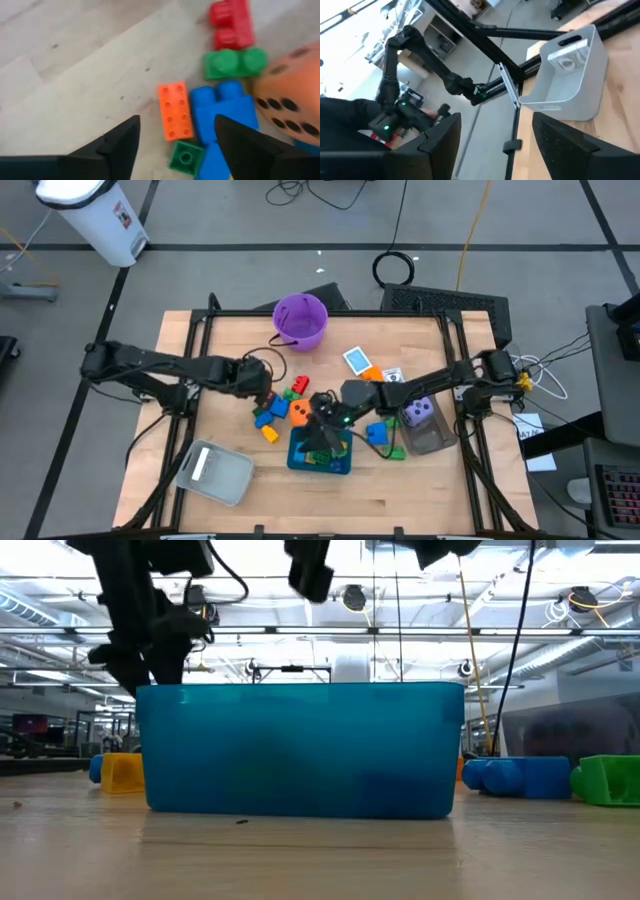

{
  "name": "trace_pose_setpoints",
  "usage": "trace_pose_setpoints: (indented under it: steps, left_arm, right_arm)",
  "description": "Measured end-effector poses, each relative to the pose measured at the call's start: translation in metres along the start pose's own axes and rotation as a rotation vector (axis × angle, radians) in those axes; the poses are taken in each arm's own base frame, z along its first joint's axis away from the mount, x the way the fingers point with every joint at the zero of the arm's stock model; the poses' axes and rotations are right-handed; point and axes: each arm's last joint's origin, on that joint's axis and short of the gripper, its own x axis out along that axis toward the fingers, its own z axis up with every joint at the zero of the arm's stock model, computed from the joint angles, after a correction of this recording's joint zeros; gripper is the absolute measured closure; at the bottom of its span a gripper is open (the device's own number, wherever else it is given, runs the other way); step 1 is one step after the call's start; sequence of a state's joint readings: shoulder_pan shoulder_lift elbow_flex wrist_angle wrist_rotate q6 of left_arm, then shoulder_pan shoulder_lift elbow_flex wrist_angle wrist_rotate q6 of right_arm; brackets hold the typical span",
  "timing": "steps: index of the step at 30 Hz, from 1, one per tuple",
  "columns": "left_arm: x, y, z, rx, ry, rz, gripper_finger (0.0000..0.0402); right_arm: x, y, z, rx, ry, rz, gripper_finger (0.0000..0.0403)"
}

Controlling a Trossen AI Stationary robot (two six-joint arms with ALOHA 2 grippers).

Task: Pick & Place Toys
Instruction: Put the orange game piece into the blue bin

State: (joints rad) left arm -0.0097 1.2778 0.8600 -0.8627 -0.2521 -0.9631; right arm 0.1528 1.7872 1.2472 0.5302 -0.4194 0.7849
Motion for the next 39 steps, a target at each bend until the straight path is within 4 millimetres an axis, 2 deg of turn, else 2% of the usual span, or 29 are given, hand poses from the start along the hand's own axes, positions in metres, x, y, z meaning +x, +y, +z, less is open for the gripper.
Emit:
trace_pose_setpoints:
  steps: [4,8,15,24,39]
  left_arm:
    - [0.014,0.004,0.01,0.004,0.061,0.014,0.0089]
    - [0.029,0.001,0.017,0.023,0.086,0.016,0.0054]
    - [0.056,-0.002,0.025,0.026,0.125,0.038,0.0028]
    - [0.077,0.002,0.027,-0.012,0.195,0.093,0.0051]
    - [0.081,0.001,0.026,-0.01,0.252,0.056,0.0121]
  right_arm:
    - [-0.012,0.018,0.011,-0.059,-0.039,0.006,0.0169]
    - [-0.03,0.034,0.02,-0.131,-0.055,-0.076,0.0172]
    - [-0.056,0.05,0.024,-0.198,-0.045,-0.256,0.0173]
    - [-0.064,0.056,0.025,-0.213,-0.047,-0.288,0.0177]
    - [-0.064,0.056,0.025,-0.233,-0.06,-0.313,0.0177]
